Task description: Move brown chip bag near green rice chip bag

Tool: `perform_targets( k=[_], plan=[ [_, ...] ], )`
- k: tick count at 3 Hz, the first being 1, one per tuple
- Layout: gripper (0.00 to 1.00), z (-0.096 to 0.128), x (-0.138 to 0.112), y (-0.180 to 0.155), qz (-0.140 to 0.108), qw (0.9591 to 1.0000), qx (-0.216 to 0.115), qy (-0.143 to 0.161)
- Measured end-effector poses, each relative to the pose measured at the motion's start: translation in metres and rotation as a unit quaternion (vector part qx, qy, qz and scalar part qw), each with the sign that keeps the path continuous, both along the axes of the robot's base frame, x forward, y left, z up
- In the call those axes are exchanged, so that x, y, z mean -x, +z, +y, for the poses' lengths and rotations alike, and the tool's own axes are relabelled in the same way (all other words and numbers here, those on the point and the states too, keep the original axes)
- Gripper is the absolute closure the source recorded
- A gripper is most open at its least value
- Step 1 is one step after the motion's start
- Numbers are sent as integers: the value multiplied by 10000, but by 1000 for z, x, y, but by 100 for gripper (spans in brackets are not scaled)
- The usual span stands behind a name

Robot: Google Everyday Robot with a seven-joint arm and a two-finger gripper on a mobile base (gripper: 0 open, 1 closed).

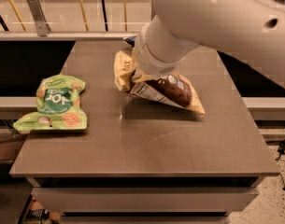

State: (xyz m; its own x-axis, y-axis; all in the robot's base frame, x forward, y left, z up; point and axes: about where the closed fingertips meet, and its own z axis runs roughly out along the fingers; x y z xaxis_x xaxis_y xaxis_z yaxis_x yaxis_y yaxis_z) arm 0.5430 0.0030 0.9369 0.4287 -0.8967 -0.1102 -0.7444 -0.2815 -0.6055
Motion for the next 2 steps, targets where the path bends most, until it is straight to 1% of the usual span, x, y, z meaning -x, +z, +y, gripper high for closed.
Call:
perform_targets(
  k=[1, 2],
  plan=[
    [100, 27, 15, -18, 123, 9995, -171, 245],
    [100, 53, 34, -37, 257, 9979, -379, 453]
  ],
)
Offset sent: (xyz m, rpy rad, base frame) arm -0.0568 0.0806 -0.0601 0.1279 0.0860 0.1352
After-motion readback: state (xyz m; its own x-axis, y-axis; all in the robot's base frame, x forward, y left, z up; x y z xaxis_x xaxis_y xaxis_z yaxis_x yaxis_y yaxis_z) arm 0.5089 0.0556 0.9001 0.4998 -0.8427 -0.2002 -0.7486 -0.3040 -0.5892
